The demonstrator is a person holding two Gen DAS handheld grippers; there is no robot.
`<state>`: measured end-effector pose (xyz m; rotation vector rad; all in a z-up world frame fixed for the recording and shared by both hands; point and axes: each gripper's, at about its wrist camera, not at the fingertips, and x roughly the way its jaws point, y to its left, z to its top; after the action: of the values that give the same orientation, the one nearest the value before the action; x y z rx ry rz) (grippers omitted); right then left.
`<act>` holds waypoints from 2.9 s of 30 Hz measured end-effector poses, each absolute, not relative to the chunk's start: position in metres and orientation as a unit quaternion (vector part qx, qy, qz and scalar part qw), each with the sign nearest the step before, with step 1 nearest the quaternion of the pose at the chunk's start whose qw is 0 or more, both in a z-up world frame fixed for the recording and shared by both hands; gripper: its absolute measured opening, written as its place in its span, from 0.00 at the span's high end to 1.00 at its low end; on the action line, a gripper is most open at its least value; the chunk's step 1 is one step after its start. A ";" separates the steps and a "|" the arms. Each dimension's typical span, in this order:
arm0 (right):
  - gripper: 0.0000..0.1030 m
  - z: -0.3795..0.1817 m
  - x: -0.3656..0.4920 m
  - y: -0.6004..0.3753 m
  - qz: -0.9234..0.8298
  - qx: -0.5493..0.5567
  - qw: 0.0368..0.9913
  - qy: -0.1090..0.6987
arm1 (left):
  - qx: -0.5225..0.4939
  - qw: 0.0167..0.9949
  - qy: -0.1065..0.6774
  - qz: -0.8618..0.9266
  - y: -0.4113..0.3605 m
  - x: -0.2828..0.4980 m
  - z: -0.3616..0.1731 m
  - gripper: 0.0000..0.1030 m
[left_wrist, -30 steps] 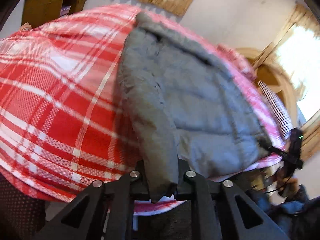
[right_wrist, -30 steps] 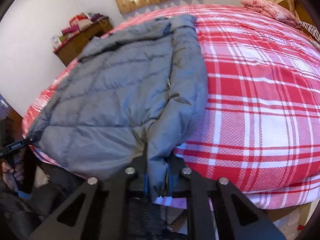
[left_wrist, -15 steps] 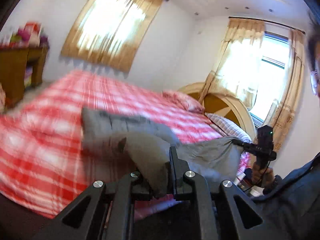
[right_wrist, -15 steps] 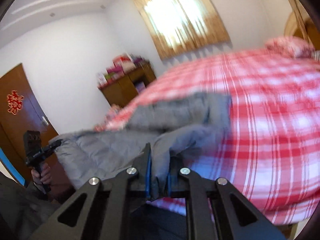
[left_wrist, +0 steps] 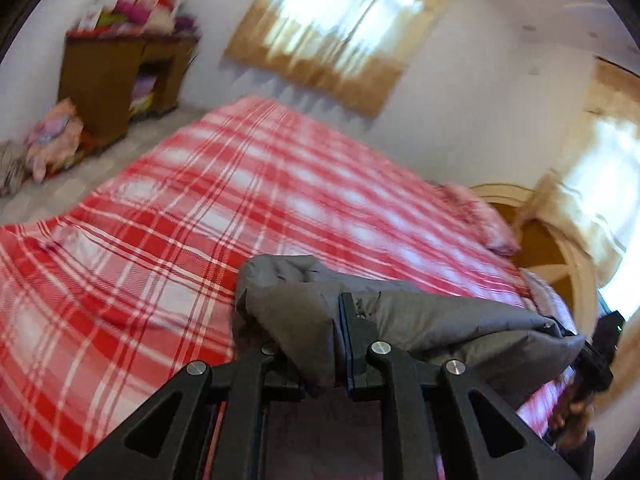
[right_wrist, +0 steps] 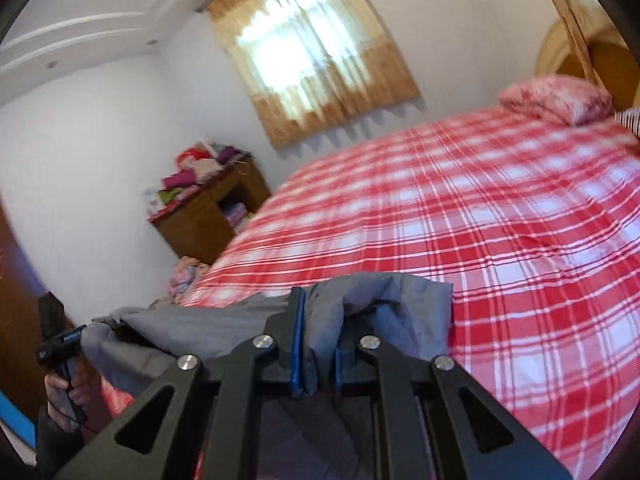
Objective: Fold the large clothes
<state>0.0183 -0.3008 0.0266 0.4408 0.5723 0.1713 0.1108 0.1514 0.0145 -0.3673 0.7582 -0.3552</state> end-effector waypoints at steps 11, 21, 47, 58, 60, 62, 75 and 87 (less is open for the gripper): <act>0.54 -0.077 0.124 -0.301 -0.040 0.186 0.914 0.359 | -0.126 0.867 0.469 -0.107 0.114 0.232 -0.102 0.86; 0.09 -0.112 0.132 -0.326 -0.029 0.249 0.902 0.351 | -0.376 0.770 0.471 -0.210 0.192 0.246 -0.117 0.79; 0.59 -0.044 0.155 -0.170 0.072 0.065 0.930 0.354 | -0.071 0.909 0.383 -0.150 0.040 0.171 -0.008 0.61; 0.71 -0.120 0.191 -0.178 0.032 0.088 0.921 0.377 | -0.088 0.892 0.415 -0.158 -0.001 0.225 -0.113 0.61; 0.71 -0.123 0.192 -0.179 0.033 0.092 0.922 0.374 | -0.114 0.891 0.404 -0.175 0.008 0.228 -0.122 0.61; 0.71 -0.124 0.192 -0.178 0.039 0.094 0.922 0.374 | -0.137 0.889 0.397 -0.184 0.011 0.228 -0.129 0.61; 0.74 -0.137 0.205 -0.176 0.033 0.094 0.907 0.410 | -0.102 0.894 0.408 -0.157 -0.006 0.232 -0.139 0.61; 0.72 -0.099 0.175 -0.259 -0.083 0.084 0.906 0.406 | -0.091 0.895 0.409 -0.152 -0.014 0.237 -0.143 0.61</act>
<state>0.1750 -0.2589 -0.0990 0.1732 0.8377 -0.1706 0.2372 -0.0138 -0.1433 -0.1896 0.8471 -0.3154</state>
